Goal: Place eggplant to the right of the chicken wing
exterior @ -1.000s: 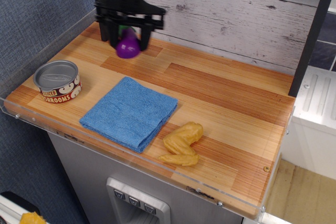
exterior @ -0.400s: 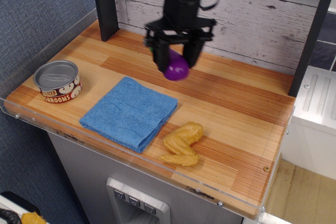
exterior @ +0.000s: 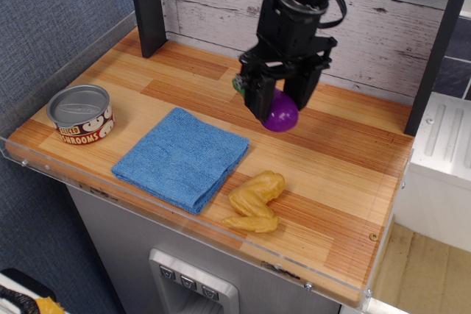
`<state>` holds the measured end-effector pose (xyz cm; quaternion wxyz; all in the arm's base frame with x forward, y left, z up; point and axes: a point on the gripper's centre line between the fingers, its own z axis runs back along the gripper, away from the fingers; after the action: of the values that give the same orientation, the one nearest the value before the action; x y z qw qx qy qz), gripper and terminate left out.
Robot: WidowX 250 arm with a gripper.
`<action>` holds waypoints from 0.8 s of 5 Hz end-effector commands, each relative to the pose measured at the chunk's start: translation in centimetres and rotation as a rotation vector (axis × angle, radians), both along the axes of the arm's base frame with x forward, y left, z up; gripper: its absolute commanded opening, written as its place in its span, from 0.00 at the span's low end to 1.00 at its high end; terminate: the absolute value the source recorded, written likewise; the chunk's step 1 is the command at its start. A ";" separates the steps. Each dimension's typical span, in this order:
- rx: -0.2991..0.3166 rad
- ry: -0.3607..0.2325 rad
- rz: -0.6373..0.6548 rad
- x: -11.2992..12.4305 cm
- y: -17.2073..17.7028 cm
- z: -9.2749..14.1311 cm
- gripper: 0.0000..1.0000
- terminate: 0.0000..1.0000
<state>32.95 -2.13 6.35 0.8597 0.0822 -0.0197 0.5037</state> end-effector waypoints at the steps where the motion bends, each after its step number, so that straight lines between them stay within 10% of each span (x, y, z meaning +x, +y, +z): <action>1: -0.060 -0.081 -0.043 1.0 -5.1 -0.2 0.00 0.00; 4: -0.107 -0.120 -0.229 0.4 -9.1 -3.0 0.00 0.00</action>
<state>32.80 -10.71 2.24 0.9101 0.0109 -0.0398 0.4123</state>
